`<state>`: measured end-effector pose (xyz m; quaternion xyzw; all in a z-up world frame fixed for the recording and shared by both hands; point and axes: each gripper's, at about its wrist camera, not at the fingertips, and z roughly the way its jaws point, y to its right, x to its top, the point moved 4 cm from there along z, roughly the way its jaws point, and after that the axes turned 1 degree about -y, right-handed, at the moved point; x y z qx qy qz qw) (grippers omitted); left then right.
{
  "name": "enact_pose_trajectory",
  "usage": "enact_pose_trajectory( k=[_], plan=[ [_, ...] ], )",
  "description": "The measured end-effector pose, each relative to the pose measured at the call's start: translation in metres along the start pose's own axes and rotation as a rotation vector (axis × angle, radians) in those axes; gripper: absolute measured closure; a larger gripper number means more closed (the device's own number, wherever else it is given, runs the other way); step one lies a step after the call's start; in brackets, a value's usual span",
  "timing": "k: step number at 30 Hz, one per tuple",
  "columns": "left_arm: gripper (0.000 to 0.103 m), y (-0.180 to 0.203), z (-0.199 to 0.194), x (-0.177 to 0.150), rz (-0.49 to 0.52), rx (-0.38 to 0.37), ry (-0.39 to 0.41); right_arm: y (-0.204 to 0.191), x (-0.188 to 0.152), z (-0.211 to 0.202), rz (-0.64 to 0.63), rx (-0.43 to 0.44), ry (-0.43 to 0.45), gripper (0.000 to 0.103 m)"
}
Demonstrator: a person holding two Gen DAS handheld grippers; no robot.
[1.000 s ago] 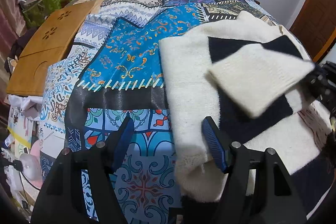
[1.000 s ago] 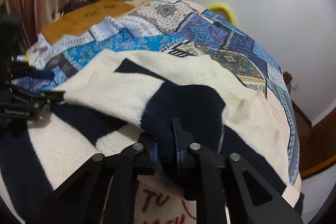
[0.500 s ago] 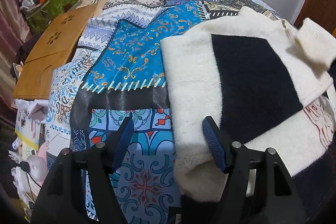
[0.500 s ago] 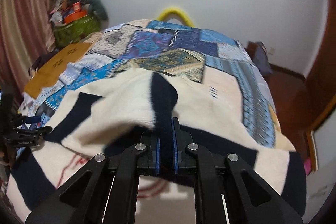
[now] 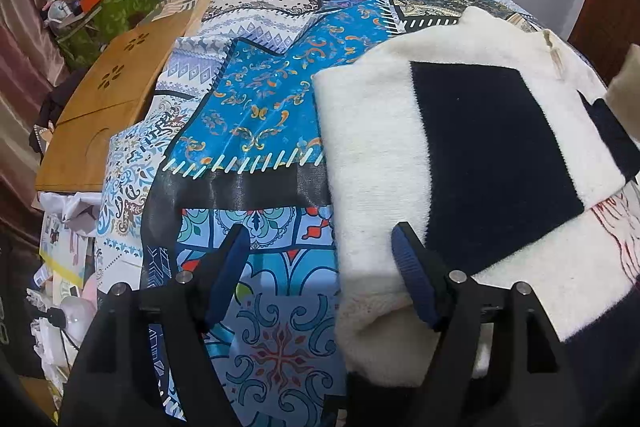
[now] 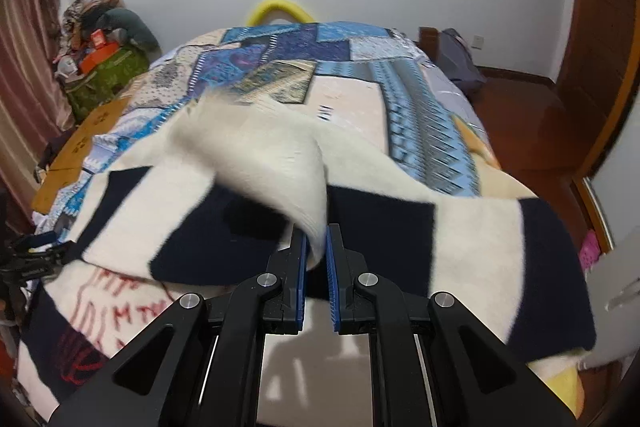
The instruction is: Fold small clothes
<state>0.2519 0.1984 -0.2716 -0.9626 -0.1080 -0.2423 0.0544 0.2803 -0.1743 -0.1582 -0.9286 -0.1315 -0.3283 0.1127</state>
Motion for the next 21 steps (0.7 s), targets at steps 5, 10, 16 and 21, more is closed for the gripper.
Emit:
enact_pose_trajectory(
  k=[5,10,16,21],
  plan=[
    [0.029,0.001,0.0,0.0,0.006,0.015,-0.001,0.02,-0.009,-0.004,0.023,-0.017,-0.034,0.095],
    [0.03,0.007,-0.008,0.007,0.041,0.063,0.002,0.029,-0.012,-0.022,-0.036,-0.06,-0.007,0.095],
    [0.03,0.027,-0.041,0.032,0.071,0.038,0.079,0.058,-0.003,-0.056,0.001,-0.077,0.065,0.063],
    [0.03,0.063,-0.069,0.061,0.095,-0.045,0.148,0.086,0.0,-0.085,0.039,-0.128,0.132,0.04]
  ],
)
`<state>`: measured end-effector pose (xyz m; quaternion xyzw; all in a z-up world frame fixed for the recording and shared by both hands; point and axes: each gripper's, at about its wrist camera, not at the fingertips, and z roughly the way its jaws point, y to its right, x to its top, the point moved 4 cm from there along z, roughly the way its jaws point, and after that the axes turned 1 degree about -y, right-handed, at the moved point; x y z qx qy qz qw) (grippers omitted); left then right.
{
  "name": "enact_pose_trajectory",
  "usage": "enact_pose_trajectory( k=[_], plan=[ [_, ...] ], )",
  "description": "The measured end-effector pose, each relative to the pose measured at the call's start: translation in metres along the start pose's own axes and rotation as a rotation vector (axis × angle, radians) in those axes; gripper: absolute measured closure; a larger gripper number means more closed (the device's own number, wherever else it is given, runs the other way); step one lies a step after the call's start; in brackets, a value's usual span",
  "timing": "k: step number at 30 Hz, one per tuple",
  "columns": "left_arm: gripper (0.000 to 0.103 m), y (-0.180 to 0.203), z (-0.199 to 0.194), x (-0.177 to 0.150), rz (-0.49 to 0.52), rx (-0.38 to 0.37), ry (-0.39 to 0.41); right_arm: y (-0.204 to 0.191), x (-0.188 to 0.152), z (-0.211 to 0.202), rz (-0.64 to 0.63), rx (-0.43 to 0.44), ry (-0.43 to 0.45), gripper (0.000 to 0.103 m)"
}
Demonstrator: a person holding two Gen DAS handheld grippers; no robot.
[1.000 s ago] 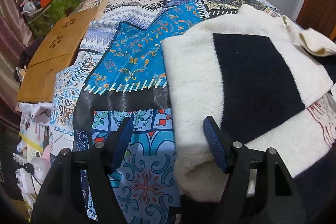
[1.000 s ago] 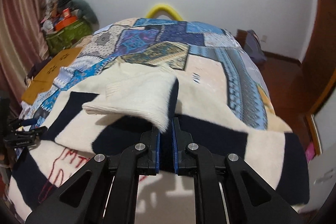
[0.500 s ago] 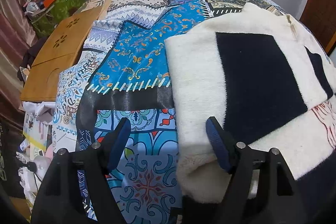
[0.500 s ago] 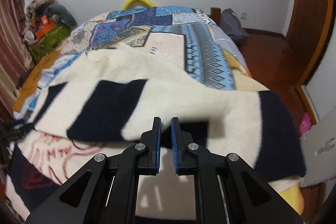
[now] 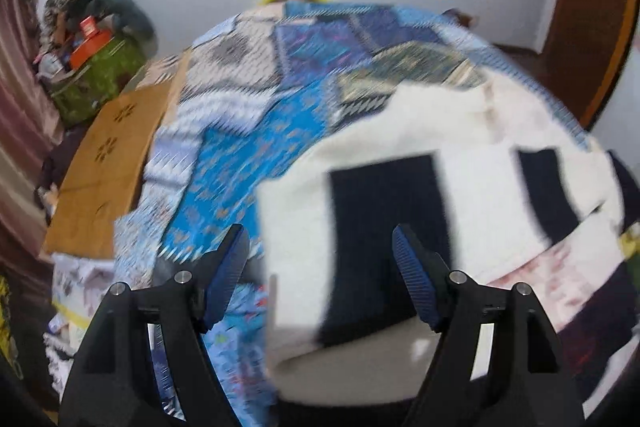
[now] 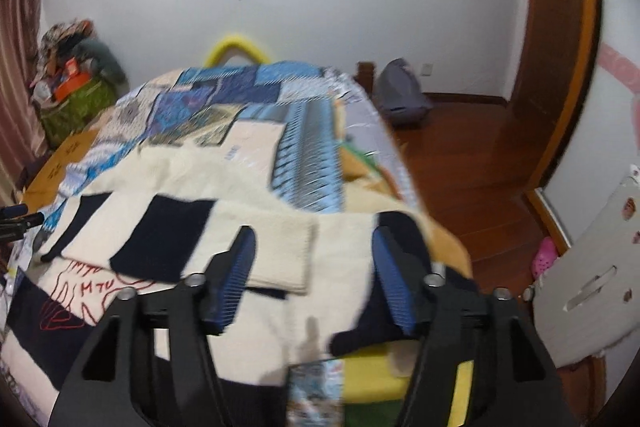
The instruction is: Fold small clothes
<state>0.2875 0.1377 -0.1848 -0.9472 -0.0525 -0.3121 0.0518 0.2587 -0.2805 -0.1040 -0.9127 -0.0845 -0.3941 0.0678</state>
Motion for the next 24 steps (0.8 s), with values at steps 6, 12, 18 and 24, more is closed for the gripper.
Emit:
enact_pose_trajectory(
  k=[6,12,18,24],
  plan=[
    [0.023,0.054,0.009,0.023,0.052,-0.07,0.002,0.05,-0.005,-0.013,0.108,-0.043,0.019,0.033],
    [0.023,0.093,0.052,0.014,0.093,-0.087,-0.101,0.093,-0.032,0.011,0.223,-0.063,-0.066,0.033],
    [0.017,0.105,0.072,-0.003,0.111,-0.064,-0.126,0.125,-0.061,0.041,0.349,-0.058,-0.148,0.033],
    [0.017,0.104,0.073,-0.004,0.108,-0.07,-0.126,0.146,-0.086,0.071,0.479,-0.025,-0.234,0.033]
  ],
)
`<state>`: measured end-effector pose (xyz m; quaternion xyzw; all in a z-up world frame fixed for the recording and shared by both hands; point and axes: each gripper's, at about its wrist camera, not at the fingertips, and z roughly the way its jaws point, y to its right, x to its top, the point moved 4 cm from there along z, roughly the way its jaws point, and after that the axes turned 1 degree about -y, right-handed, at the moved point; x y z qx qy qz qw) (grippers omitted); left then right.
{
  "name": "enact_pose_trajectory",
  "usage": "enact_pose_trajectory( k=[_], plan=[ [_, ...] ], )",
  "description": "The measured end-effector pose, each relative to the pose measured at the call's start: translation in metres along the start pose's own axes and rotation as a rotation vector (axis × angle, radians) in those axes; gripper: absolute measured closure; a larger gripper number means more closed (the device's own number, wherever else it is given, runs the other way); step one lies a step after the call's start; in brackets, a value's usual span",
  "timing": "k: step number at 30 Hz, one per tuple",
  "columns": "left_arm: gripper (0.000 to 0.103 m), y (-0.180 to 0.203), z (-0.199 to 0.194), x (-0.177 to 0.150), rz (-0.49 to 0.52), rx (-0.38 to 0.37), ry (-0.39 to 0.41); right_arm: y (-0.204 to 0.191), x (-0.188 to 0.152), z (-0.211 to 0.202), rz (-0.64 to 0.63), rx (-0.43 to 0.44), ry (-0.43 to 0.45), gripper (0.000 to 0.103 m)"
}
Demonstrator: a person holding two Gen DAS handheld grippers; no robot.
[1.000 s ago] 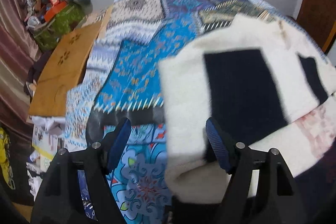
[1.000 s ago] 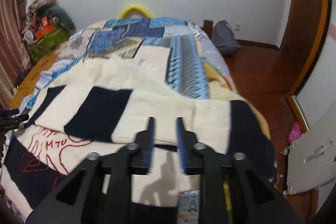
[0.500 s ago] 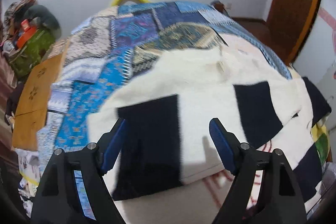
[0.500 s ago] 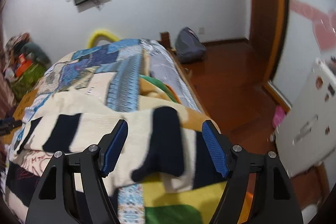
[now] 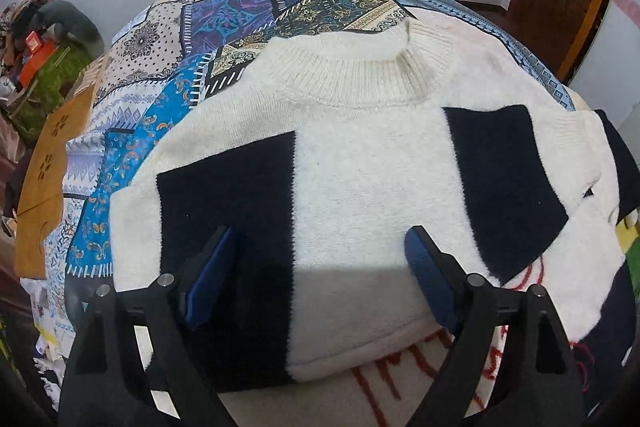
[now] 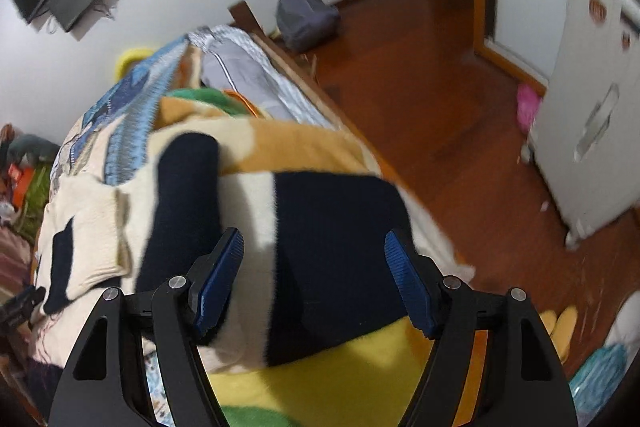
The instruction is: Fold small clothes
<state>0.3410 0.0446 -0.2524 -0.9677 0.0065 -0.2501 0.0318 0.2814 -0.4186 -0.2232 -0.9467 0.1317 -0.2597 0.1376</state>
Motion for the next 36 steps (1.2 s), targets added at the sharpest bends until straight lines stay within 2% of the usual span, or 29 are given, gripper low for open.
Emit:
enact_pose_trajectory(
  k=[2,5,10,12,16,22,29,32,36],
  plan=[
    [0.016,0.001,0.0,0.0,0.001,0.004,0.003,0.001,-0.007,0.011,0.006,0.02,-0.036,0.033],
    [0.016,0.002,0.0,0.0,0.006,0.01,0.005,-0.001,-0.011,0.015,-0.006,0.018,-0.026,0.038],
    [0.016,0.002,0.001,0.001,0.005,0.009,0.005,-0.012,-0.009,0.01,-0.065,0.022,-0.024,0.086],
    [0.016,0.002,0.0,0.0,0.004,0.009,0.007,-0.016,-0.008,0.008,-0.096,0.008,-0.022,0.092],
    [0.016,0.002,-0.003,-0.001,0.008,0.01,0.009,-0.019,-0.004,-0.005,-0.1,0.016,0.01,0.094],
    [0.017,0.001,-0.013,-0.005,0.017,0.013,0.023,-0.044,0.016,-0.056,-0.153,0.059,0.118,0.095],
    [0.017,-0.009,-0.041,-0.006,-0.007,-0.002,0.087,-0.113,0.037,-0.117,-0.268,0.172,0.248,0.095],
    [0.017,-0.018,-0.054,-0.007,-0.023,-0.008,0.117,-0.151,0.039,-0.132,-0.328,0.219,0.289,0.095],
    [0.017,-0.034,-0.071,-0.012,-0.046,-0.014,0.153,-0.203,0.039,-0.132,-0.403,0.275,0.307,0.095]
  ],
)
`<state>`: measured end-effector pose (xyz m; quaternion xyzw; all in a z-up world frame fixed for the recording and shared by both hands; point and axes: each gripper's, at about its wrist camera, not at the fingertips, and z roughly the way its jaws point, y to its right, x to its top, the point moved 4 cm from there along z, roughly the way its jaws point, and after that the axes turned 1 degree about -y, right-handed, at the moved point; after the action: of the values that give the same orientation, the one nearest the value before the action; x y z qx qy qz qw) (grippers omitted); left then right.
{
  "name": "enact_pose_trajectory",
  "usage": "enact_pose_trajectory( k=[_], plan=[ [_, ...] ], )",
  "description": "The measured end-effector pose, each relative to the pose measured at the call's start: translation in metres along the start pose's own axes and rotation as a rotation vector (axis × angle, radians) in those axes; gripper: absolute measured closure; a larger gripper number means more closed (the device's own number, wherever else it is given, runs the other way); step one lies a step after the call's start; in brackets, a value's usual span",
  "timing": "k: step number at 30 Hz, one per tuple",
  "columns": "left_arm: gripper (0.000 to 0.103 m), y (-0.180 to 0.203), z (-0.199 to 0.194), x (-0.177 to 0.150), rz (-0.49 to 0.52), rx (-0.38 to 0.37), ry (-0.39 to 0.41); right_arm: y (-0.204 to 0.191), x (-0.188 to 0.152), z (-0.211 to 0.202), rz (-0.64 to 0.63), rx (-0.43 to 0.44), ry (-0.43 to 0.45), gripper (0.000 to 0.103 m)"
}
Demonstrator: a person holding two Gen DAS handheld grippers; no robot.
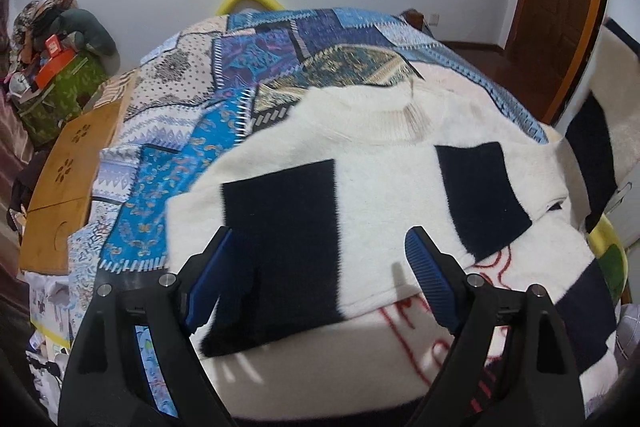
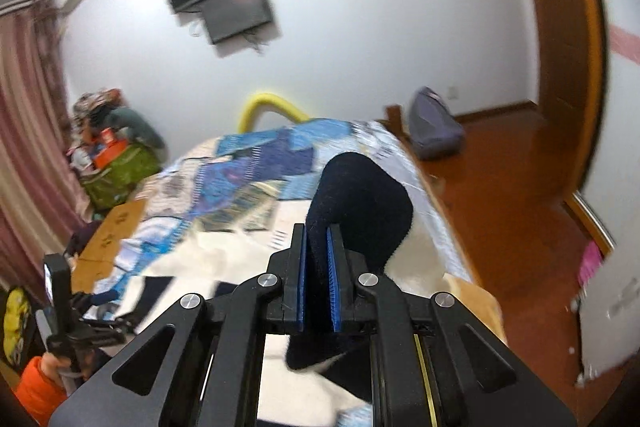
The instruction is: Fold small clothes
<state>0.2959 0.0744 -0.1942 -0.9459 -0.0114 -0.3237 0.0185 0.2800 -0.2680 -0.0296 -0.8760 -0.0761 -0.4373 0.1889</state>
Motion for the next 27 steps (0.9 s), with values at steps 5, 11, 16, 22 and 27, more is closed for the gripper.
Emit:
enact_pose_trajectory(
  k=[5,11,16,22,27],
  plan=[
    [0.017,-0.02,-0.017,-0.009,-0.026,-0.01,0.024,-0.06,0.004,0.037,-0.072,0.086,-0.031,0.095],
    [0.017,-0.042,-0.027,-0.027,-0.05,-0.01,0.028,-0.12,-0.019,0.084,-0.148,0.167,-0.126,0.095],
    [0.017,-0.054,-0.025,-0.042,-0.062,-0.011,-0.001,-0.158,-0.049,0.117,-0.198,0.215,-0.22,0.095],
    [0.017,-0.053,-0.021,-0.05,-0.061,-0.022,-0.027,-0.176,-0.074,0.124,-0.254,0.24,-0.299,0.095],
    [0.017,-0.034,-0.024,-0.04,-0.036,-0.05,-0.016,-0.164,-0.066,0.11,-0.255,0.221,-0.291,0.084]
  ],
)
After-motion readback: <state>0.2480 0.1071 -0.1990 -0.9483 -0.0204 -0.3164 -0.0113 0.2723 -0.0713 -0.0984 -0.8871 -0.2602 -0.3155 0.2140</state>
